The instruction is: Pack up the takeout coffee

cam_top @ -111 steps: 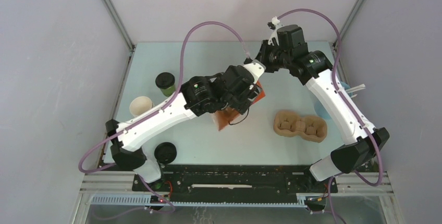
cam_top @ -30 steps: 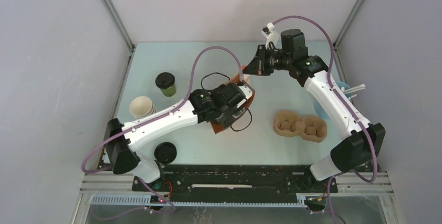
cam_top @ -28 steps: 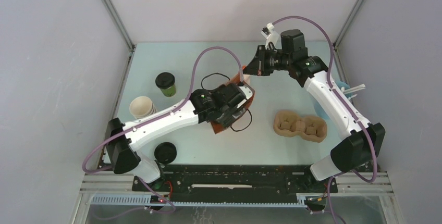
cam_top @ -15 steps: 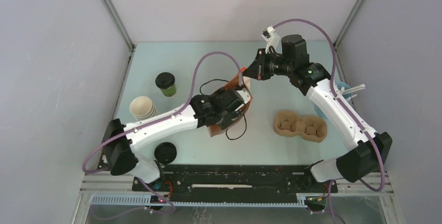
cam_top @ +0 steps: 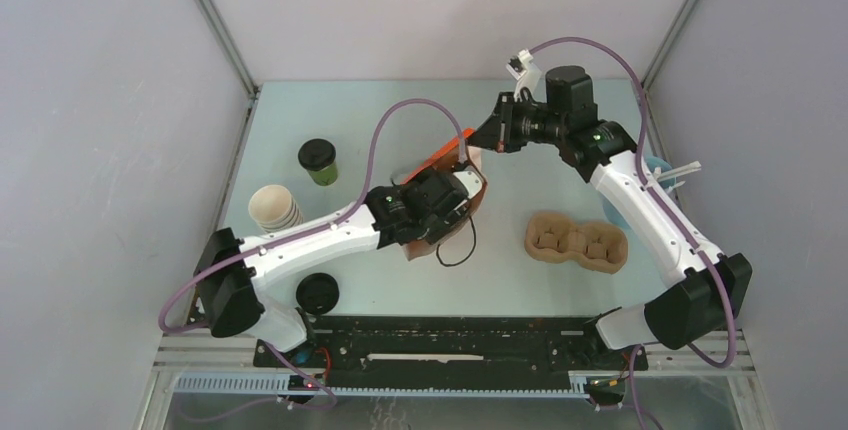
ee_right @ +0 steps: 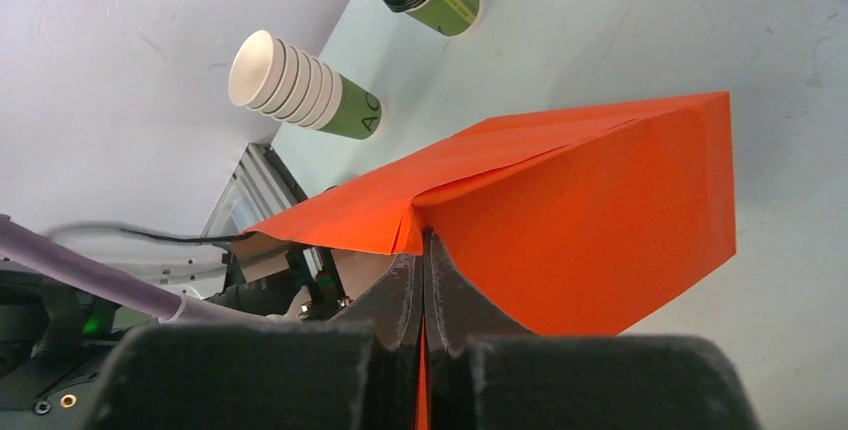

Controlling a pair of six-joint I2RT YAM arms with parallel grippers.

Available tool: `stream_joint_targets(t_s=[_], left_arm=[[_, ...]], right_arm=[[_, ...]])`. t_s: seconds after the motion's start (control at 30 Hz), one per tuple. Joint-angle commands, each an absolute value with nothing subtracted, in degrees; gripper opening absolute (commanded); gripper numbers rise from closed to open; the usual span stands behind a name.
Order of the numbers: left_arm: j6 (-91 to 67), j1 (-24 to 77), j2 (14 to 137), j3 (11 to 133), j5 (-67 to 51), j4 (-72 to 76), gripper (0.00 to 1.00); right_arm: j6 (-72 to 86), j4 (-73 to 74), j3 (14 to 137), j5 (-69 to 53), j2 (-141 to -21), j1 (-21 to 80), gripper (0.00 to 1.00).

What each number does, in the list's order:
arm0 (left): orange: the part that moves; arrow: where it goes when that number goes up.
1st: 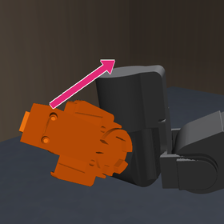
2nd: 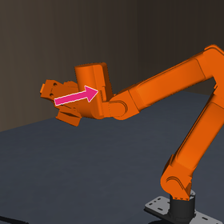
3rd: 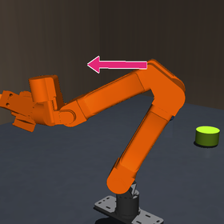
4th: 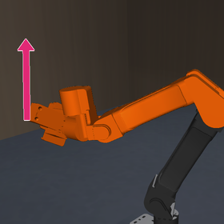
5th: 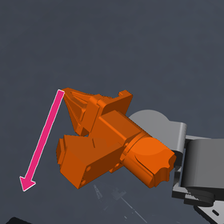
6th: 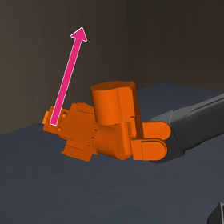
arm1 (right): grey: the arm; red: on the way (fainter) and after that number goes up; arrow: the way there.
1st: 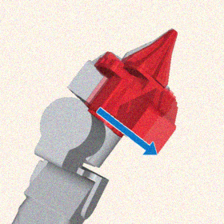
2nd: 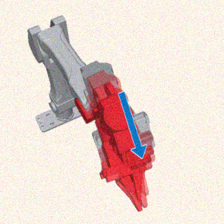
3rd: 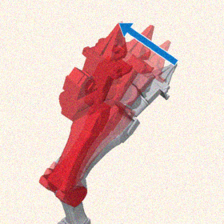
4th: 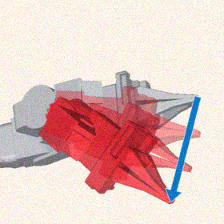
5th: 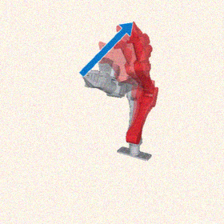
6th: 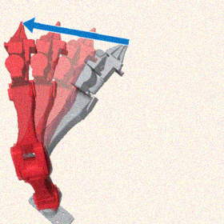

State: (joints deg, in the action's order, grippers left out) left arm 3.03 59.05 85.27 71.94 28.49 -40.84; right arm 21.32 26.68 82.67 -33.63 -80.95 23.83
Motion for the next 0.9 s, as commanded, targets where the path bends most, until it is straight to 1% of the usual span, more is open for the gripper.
stream_joint_targets(t_s=[0.0,0.07,0.17,0.23,0.37,0.53,0.73,0.87], left_arm=[[5.3,59.2,81.8,68.8,35.7,-32.2,0.47],[6.6,60.2,80.5,68.0,38.1,-29.9,0.46],[8.4,60.6,78.9,66.9,36.9,-27.8,0.46],[8.0,60.8,78.8,65.9,38.8,-27.2,0.46],[9.4,60.7,78.2,62.7,35.8,-25.3,0.46],[8.1,60.6,79.7,61.8,35.5,-26.4,0.45],[8.6,60.5,79.9,59.4,35.6,-23.1,0.44],[9.6,60.6,82.3,59.1,40.6,-23.1,0.41]], right_arm=[[24.7,24.0,81.3,-38.1,-79.2,23.8,0.0],[25.8,23.4,80.7,-38.8,-79.1,23.8,0.0],[25.9,23.5,80.1,-38.6,-78.9,23.8,0.0],[26.1,23.4,79.6,-38.6,-78.8,23.7,0.0],[26.9,24.2,79.5,-39.7,-79.4,23.6,0.0],[27.6,23.0,79.2,-40.0,-79.2,23.5,0.0],[28.3,22.1,79.2,-40.5,-79.0,23.3,0.0],[28.5,22.2,79.2,-40.6,-78.9,22.6,0.0]])
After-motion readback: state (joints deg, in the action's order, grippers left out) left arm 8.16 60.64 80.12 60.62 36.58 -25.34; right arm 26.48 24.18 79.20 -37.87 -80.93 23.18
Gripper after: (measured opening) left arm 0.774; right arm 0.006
